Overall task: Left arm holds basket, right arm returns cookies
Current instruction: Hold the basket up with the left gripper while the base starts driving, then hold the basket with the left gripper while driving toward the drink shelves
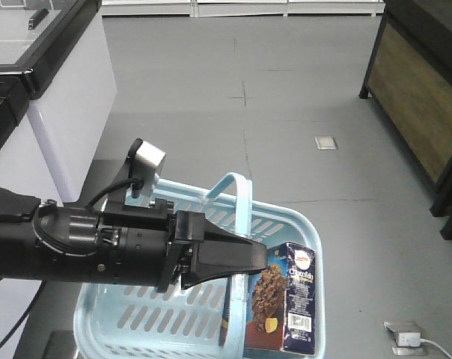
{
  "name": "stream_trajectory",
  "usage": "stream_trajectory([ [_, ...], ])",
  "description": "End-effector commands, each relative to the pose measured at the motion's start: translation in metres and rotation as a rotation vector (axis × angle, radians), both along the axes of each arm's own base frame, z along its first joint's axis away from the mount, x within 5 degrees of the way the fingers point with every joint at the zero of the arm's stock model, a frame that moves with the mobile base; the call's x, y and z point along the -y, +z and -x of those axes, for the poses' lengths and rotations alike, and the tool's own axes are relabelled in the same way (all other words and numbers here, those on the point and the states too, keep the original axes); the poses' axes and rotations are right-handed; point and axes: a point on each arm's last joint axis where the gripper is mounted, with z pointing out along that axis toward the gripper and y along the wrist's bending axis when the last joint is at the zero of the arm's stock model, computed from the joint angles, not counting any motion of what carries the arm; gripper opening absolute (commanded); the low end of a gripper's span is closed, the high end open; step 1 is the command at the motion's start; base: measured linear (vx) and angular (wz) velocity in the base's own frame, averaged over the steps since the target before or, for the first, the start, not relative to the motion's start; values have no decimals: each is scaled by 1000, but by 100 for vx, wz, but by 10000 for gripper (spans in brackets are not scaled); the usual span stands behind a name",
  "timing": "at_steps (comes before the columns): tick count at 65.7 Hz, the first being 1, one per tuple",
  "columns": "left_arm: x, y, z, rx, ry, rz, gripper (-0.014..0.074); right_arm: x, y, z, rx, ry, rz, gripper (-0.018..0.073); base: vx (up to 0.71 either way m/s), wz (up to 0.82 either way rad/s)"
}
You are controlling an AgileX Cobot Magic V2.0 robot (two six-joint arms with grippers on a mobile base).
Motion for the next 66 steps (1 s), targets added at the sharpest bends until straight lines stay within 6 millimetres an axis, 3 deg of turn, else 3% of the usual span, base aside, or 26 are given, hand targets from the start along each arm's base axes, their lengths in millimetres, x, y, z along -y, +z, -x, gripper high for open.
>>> stream_trajectory([
  [1,1,29,3,20,1,145,-3,0,1,0,64,-4,8,-11,31,11],
  [66,1,29,3,20,1,145,-3,0,1,0,64,-4,8,-11,44,2],
])
